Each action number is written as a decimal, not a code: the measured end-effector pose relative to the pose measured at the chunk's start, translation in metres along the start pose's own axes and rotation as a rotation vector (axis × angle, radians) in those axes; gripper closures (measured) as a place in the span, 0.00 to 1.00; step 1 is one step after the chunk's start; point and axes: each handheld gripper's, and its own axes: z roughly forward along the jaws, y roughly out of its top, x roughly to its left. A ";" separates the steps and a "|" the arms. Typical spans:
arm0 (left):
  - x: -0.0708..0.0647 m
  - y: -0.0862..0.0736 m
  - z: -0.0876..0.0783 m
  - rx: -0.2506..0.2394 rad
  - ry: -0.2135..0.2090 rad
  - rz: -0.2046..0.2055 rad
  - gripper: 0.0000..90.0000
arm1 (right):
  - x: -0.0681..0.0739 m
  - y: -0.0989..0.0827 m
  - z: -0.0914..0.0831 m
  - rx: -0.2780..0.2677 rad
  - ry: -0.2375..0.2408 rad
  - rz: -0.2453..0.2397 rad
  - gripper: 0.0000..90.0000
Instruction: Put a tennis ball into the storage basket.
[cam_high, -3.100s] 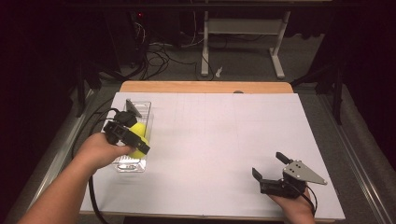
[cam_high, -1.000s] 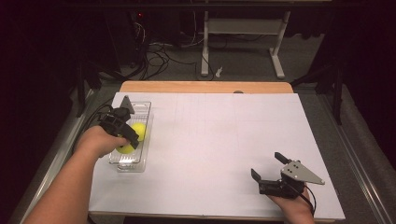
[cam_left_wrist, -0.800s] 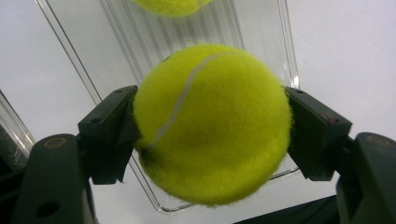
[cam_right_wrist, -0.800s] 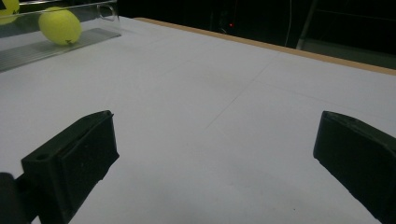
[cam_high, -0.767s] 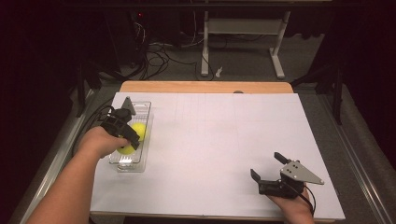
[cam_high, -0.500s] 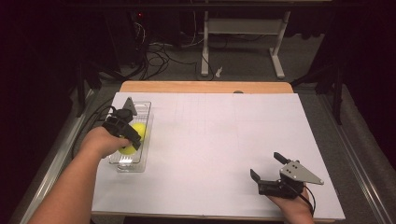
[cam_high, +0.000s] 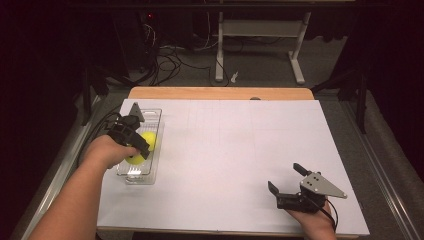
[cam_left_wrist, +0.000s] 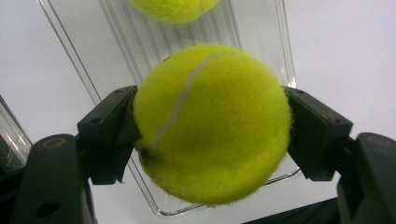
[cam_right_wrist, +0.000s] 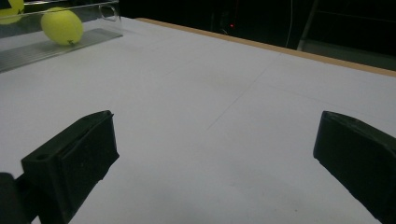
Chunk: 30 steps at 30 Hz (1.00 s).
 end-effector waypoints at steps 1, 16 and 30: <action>0.000 0.001 -0.002 -0.012 -0.001 -0.002 0.19 | 0.000 0.000 0.000 0.000 0.000 0.000 0.00; -0.007 -0.002 -0.015 -0.021 -0.065 0.006 0.01 | 0.000 0.000 0.000 -0.002 -0.003 -0.001 0.00; -0.035 -0.011 -0.013 -0.010 -0.094 0.057 0.01 | 0.001 0.000 0.000 0.001 -0.002 -0.002 0.00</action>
